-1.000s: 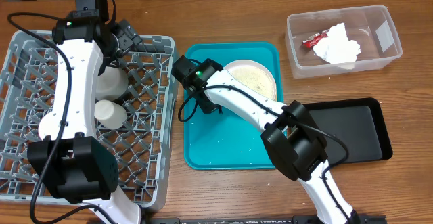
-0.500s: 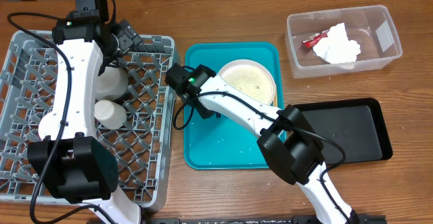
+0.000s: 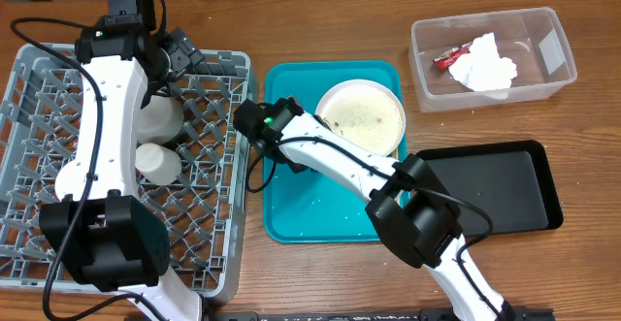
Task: Sort waste into correct bins and load items into the dishwasher
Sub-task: 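Pinch the plate rim with the right gripper and lift it, then carry the white plate right over the black tray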
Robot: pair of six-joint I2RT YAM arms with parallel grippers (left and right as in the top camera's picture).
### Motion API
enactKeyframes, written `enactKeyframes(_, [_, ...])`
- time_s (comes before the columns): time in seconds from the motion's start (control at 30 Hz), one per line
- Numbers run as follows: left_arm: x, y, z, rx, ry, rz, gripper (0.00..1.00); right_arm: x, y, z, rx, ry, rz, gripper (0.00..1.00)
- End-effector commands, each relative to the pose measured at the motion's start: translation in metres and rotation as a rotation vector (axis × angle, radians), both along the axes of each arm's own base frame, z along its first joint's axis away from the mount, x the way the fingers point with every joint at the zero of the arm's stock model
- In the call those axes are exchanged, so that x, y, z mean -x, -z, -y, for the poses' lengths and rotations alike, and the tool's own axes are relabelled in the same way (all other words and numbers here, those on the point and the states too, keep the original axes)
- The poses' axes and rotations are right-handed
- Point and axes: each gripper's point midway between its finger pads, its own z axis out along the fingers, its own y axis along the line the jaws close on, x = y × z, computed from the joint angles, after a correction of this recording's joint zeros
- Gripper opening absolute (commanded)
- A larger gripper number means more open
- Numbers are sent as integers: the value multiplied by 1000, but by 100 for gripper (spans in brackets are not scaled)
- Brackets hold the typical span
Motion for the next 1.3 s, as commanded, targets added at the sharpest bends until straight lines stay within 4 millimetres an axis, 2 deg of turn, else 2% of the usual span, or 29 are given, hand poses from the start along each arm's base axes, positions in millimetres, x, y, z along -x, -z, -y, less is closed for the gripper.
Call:
enactKeyframes(0.0, [-5, -1, -2, -28, -1, 3, 100, -19, -30, 1, -18, 95, 155, 4])
enactKeyframes(0.27, [-4, -1, -4, -38, -5, 0, 100, -24, -50, 20, -86, 321, 240, 4])
enactKeyframes(0.47, [-1, 0, -4, -38, -6, -14, 100, -29, -63, 59, -40, 511, 352, 4])
enactKeyframes(0.67, [0, 1, -4, -36, -5, -18, 100, -35, -77, 83, -34, 580, 382, 4])
enactKeyframes(0.97, [2, 2, -4, -36, -5, -28, 100, -43, -101, 129, -93, 813, 476, 4])
enactKeyframes(1.27, [4, 3, -3, -35, -5, -36, 100, -49, -110, 175, -174, 1005, 428, 4])
